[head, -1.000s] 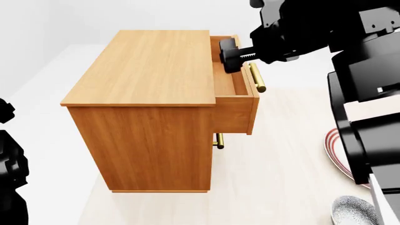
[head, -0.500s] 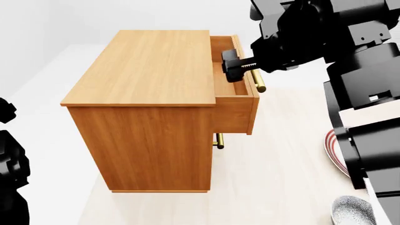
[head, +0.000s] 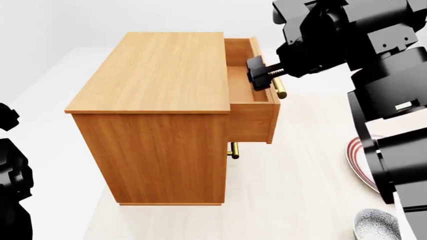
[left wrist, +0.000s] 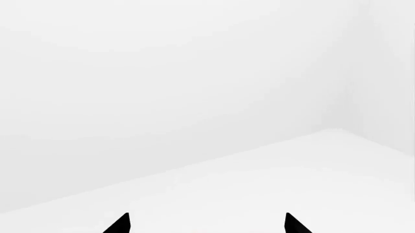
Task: Open the top drawer of the cabinet and put the bowl in it.
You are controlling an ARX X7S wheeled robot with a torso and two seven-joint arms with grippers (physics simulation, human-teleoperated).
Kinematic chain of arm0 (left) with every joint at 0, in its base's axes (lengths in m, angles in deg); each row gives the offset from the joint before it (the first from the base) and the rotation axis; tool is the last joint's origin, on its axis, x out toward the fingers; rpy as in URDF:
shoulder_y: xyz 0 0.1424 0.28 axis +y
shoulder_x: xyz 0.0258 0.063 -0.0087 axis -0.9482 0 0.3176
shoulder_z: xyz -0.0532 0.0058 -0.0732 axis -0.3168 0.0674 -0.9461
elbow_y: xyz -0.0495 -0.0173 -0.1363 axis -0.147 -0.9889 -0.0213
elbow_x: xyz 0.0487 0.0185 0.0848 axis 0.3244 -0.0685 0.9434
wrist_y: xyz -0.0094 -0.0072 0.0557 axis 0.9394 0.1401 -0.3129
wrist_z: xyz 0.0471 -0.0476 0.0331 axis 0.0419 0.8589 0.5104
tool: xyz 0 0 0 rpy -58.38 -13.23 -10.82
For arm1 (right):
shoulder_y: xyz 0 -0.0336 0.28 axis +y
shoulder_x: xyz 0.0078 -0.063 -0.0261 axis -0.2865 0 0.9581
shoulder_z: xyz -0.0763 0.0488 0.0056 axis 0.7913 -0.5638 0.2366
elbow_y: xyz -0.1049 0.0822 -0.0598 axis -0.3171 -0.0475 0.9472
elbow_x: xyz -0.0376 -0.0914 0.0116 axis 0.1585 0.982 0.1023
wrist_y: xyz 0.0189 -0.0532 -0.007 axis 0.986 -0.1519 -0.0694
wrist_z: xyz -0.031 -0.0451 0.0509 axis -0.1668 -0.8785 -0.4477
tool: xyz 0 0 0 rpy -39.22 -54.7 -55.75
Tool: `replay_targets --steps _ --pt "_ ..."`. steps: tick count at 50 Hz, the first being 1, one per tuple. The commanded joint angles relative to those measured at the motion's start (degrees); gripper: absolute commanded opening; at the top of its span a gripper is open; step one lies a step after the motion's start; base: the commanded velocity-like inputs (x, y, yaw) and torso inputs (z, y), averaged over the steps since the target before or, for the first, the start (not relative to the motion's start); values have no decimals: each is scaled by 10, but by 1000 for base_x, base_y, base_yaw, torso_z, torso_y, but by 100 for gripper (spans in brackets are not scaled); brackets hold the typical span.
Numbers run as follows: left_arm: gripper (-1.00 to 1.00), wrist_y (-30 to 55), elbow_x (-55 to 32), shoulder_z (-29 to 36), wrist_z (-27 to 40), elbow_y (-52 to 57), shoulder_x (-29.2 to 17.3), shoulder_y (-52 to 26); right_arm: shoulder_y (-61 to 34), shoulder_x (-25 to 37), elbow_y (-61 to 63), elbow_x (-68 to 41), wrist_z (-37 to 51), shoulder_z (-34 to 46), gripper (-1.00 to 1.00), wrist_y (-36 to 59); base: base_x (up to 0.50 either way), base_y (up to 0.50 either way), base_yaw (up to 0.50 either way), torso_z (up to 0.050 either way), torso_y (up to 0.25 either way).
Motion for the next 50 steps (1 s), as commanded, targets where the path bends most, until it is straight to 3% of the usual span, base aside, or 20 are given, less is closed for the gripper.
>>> replay_targets --steps 1,50 --pt "100 -1 0 1 0 0 1 0 4 13 7 27 0 43 100 -1 0 0 0 0 0" --pt "100 -4 0 2 3 0 1 5 3 118 62 61 10 114 100 16 0 0 0 0 0"
